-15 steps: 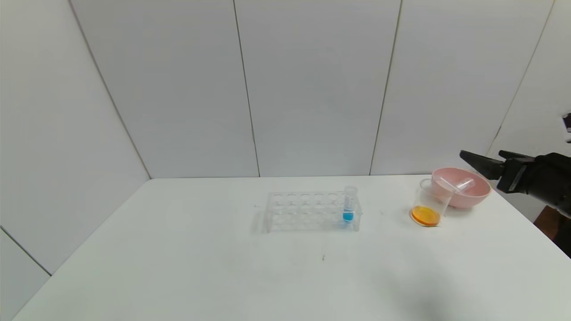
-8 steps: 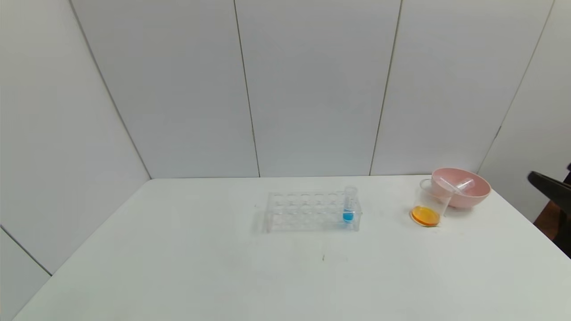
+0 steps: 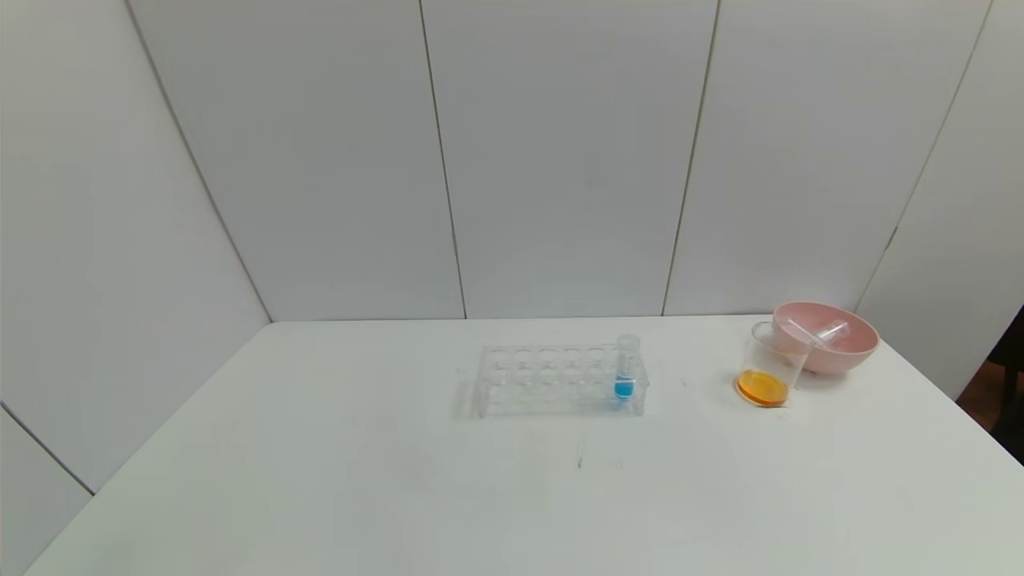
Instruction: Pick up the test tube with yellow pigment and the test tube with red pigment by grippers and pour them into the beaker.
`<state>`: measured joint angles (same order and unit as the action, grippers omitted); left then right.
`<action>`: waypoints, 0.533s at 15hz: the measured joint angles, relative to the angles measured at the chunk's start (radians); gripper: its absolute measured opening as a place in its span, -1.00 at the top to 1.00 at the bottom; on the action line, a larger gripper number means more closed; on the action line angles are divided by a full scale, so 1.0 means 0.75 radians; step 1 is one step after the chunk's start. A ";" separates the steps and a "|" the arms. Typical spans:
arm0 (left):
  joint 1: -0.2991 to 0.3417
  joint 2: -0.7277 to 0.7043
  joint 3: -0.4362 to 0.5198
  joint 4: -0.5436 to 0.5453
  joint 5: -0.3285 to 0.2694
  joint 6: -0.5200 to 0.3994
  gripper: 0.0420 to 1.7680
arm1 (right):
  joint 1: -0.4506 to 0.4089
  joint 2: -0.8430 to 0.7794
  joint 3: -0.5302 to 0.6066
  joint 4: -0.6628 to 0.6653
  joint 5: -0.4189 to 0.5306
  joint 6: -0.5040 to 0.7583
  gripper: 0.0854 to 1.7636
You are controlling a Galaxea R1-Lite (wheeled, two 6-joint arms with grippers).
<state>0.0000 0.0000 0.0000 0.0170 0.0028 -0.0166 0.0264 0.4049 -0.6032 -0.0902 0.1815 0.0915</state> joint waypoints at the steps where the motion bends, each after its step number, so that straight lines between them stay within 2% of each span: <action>1: 0.000 0.000 0.000 0.000 -0.001 0.000 -0.94 | -0.003 -0.054 -0.020 0.033 -0.017 -0.016 -0.92; 5: 0.000 0.000 0.000 -0.001 0.000 0.000 -0.94 | -0.012 -0.282 0.014 0.108 -0.047 -0.118 -0.92; 8: 0.000 0.000 0.000 0.000 -0.001 0.000 -0.94 | -0.018 -0.415 0.082 0.188 -0.067 -0.129 -0.92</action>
<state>0.0000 0.0000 0.0000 0.0170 0.0023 -0.0166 0.0130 0.0938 -0.5415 0.0504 0.1313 -0.0055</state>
